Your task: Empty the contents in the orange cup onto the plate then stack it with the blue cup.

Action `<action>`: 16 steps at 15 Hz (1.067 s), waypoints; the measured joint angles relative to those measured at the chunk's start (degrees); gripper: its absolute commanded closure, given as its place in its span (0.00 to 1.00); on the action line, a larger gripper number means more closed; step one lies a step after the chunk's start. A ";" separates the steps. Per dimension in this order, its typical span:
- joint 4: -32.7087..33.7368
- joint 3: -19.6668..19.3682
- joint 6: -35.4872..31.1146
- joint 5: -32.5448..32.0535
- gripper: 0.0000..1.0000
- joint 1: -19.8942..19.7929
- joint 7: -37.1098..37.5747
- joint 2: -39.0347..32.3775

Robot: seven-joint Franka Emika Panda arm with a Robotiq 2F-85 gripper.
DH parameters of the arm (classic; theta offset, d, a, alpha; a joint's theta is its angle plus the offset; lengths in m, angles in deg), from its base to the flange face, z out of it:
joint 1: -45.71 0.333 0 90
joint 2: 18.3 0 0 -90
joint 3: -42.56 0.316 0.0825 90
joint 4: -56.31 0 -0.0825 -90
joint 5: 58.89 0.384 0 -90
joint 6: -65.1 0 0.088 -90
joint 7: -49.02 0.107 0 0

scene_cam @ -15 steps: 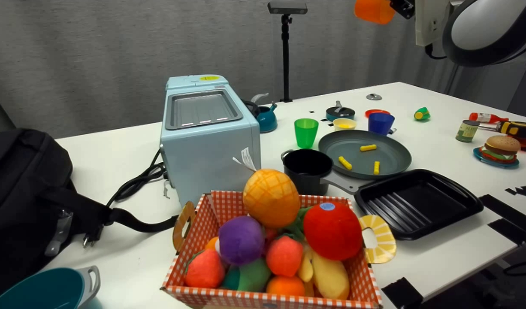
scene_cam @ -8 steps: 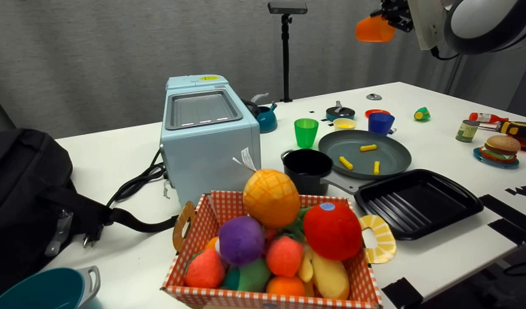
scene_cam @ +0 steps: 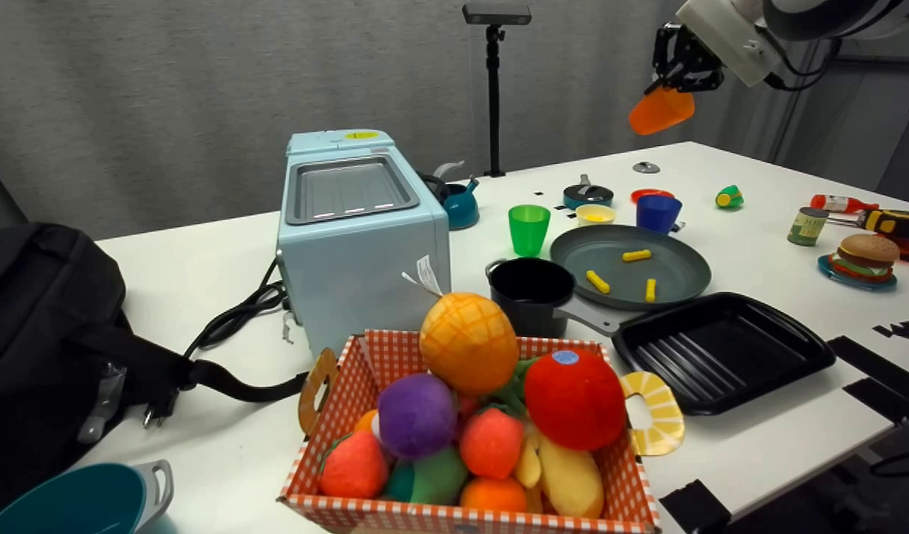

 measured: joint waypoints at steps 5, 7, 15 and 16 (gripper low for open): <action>8.68 -7.03 22.98 5.14 0.99 4.58 -3.20 -3.18; 12.96 -9.35 30.85 5.35 0.99 6.12 -3.15 -4.65; 26.38 -10.40 48.65 5.57 0.99 7.52 -2.92 -12.41; 27.78 -10.40 49.85 5.57 0.99 7.59 -2.80 -13.49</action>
